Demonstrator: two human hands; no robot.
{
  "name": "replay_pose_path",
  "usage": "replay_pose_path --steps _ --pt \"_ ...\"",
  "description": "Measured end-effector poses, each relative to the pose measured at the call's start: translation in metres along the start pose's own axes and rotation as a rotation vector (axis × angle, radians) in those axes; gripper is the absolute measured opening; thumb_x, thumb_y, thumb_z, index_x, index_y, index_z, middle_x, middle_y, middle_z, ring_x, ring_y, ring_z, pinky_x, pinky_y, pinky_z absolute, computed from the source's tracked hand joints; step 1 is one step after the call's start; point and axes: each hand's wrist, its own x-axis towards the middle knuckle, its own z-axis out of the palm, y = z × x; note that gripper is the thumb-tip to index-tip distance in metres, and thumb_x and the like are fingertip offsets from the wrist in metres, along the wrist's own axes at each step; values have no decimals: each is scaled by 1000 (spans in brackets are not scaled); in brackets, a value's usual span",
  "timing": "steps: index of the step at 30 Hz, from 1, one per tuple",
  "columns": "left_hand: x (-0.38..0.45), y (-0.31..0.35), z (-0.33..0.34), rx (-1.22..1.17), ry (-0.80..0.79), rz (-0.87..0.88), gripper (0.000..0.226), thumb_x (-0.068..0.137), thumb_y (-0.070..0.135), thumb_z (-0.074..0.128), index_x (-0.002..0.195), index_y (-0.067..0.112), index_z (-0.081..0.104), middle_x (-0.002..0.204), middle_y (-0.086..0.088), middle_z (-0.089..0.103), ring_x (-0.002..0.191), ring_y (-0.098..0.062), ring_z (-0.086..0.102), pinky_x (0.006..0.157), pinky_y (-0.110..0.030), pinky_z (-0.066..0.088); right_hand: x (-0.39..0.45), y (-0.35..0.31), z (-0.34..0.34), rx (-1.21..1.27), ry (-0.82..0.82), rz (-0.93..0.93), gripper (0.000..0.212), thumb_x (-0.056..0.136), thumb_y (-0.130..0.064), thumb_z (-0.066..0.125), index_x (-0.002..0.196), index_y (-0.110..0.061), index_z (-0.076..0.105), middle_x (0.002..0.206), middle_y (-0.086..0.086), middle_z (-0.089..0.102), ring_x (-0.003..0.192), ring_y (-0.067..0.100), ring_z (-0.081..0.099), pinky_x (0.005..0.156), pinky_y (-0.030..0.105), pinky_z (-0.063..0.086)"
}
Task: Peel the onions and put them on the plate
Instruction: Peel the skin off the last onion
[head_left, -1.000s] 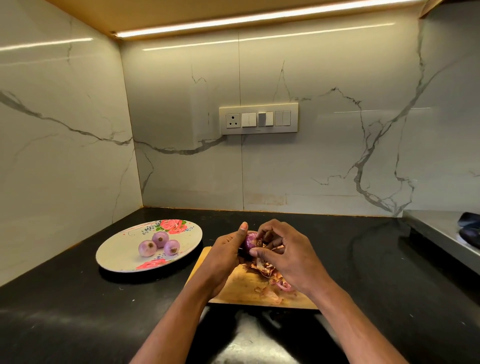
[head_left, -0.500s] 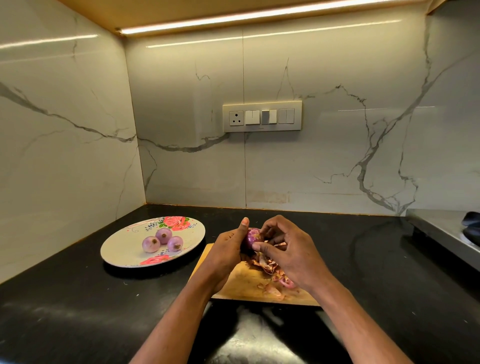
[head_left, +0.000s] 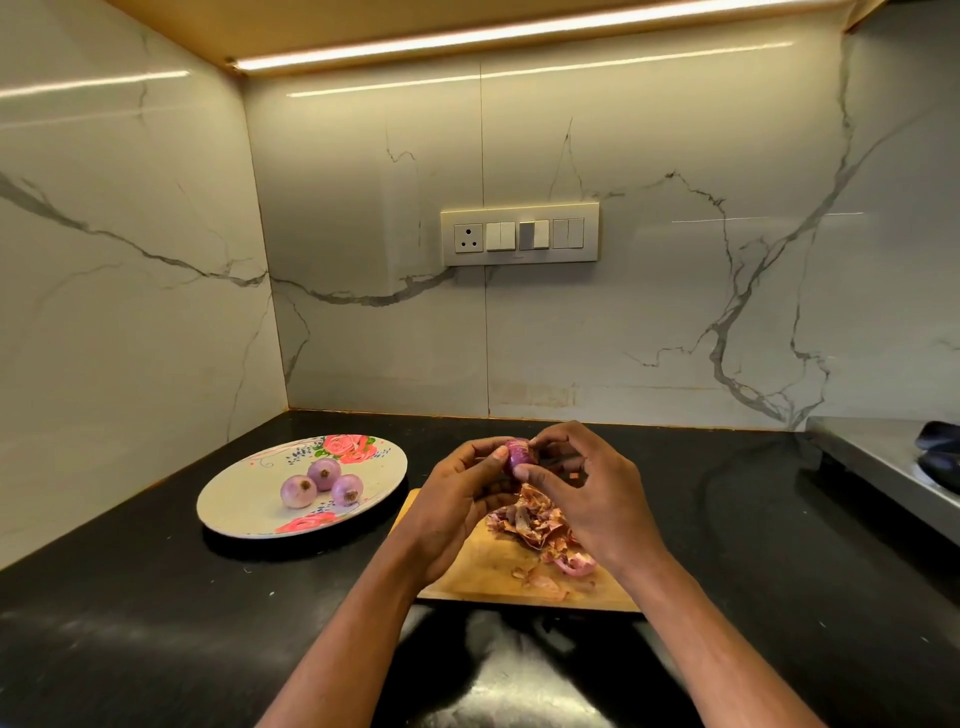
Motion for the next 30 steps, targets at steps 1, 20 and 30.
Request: replay_pose_path --steps 1,20,30 --pt "0 0 -1 -7 11 23 28 101 22 52 126 11 62 118 -13 70 100 -21 69 83 -30 55 0 0 0 6 -17 -2 31 77 -42 81 102 -36 64 100 -15 70 90 -2 68 76 17 56" --pt "1 -3 2 130 -1 36 43 102 40 46 118 4 62 108 -18 67 91 -22 65 78 -30 56 -1 6 4 -140 -63 -115 39 74 -53 69 109 -41 59 104 -11 61 89 6 67 76 29 62" --pt "2 -7 1 197 -12 5 50 93 47 52 114 3 63 98 -14 68 86 -20 64 78 -30 55 -4 5 2 -174 -152 -87 26 80 -35 79 90 -41 55 96 -15 56 87 2 61 72 13 53"
